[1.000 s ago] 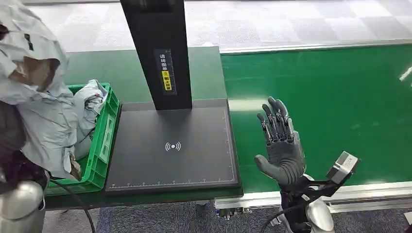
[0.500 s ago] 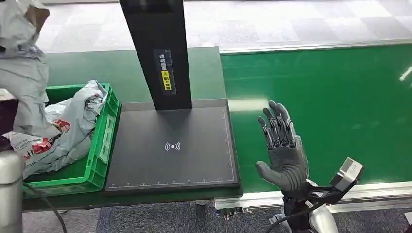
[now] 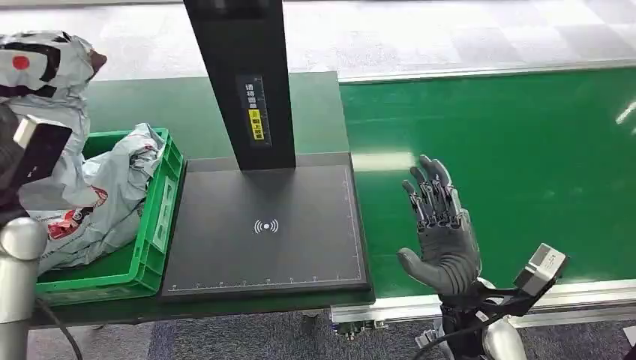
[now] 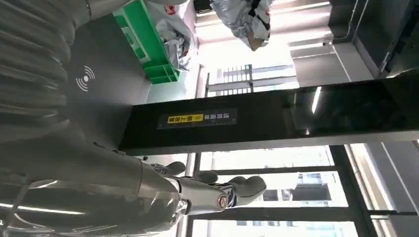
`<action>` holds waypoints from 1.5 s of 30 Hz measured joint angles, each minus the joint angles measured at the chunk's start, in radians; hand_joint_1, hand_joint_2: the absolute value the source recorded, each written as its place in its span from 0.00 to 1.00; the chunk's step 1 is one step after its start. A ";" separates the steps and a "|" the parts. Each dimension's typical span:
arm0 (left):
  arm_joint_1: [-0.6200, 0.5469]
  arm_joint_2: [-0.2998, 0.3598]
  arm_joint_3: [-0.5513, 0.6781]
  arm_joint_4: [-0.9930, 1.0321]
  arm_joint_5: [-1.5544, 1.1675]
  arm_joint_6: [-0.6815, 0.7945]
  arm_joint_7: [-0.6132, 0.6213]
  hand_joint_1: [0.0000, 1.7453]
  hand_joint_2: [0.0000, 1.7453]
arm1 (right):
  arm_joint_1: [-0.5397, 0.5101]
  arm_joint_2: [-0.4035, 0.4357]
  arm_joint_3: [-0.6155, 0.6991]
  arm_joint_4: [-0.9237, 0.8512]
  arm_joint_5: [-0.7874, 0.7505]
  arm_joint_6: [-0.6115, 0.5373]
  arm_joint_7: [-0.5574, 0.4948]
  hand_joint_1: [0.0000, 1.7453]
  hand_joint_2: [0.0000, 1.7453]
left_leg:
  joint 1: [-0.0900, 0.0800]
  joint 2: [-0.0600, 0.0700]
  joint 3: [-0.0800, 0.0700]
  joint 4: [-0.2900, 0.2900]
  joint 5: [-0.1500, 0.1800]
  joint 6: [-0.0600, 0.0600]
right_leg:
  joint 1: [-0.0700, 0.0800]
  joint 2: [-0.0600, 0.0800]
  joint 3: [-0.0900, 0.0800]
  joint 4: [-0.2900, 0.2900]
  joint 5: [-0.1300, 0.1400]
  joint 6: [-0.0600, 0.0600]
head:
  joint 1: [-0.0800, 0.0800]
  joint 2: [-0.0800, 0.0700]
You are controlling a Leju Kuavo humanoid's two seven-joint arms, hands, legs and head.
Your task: Moved the parcel from conveyor to table for the left to box.
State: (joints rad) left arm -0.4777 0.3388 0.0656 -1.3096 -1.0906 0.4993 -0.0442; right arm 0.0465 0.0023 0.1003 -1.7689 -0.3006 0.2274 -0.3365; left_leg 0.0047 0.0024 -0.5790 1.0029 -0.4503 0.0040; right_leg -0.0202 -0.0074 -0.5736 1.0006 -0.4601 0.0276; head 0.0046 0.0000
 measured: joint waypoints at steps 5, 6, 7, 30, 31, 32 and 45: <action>0.059 0.021 0.017 0.006 0.003 -0.022 0.027 1.00 1.00 | 0.008 0.000 -0.012 0.000 0.000 0.005 0.004 0.00 1.00 | 0.000 0.001 0.000 0.000 0.000 -0.001 | 0.000 0.001 0.000 0.000 0.000 0.000 | 0.000 0.000; 0.071 0.021 0.021 0.006 0.004 -0.027 0.028 1.00 1.00 | 0.008 0.000 -0.014 0.000 0.000 0.007 0.004 0.00 1.00 | 0.000 0.001 0.000 0.000 0.000 -0.001 | 0.001 0.001 0.000 0.000 0.000 0.000 | 0.000 0.000; 0.089 0.023 0.030 0.001 0.011 -0.032 0.028 1.00 1.00 | 0.008 0.000 -0.014 0.000 0.000 0.010 0.004 0.00 1.00 | 0.000 0.001 0.000 0.000 -0.001 -0.001 | 0.000 0.001 0.000 0.000 0.000 -0.001 | 0.000 0.000; 0.234 -0.025 -0.018 -0.130 0.046 -0.141 -0.002 1.00 1.00 | 0.075 0.000 -0.066 -0.033 0.008 0.053 0.002 0.00 1.00 | 0.000 0.003 0.000 0.000 -0.001 -0.001 | 0.000 0.002 -0.001 0.000 -0.001 -0.001 | 0.000 0.000; 0.221 -0.026 -0.028 -0.121 0.047 -0.143 -0.002 1.00 1.00 | 0.075 0.000 -0.066 -0.033 0.008 0.053 0.002 0.00 1.00 | 0.000 0.003 0.000 0.000 -0.001 -0.001 | 0.000 0.002 -0.001 0.000 -0.001 -0.001 | 0.000 0.000; 0.214 -0.028 -0.036 -0.116 0.048 -0.143 -0.002 1.00 1.00 | 0.075 0.000 -0.066 -0.033 0.008 0.053 0.002 0.00 1.00 | 0.000 0.003 0.000 0.000 -0.001 -0.001 | 0.000 0.003 -0.001 0.000 -0.001 -0.001 | 0.000 0.000; 0.159 -0.037 -0.113 -0.022 0.052 -0.164 0.027 0.00 1.00 | 0.130 0.000 -0.099 -0.066 0.008 0.072 -0.011 0.00 1.00 | 0.000 0.003 0.000 0.000 -0.001 -0.001 | 0.000 0.003 -0.001 0.000 -0.001 -0.001 | 0.000 0.000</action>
State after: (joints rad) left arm -0.3191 0.3014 -0.0469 -1.3317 -1.0391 0.3353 -0.0175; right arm 0.1761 0.0023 0.0015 -1.8345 -0.2930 0.2991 -0.3479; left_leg 0.0051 0.0055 -0.5788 1.0028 -0.4517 0.0027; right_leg -0.0198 -0.0045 -0.5747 1.0006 -0.4606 0.0263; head 0.0046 0.0000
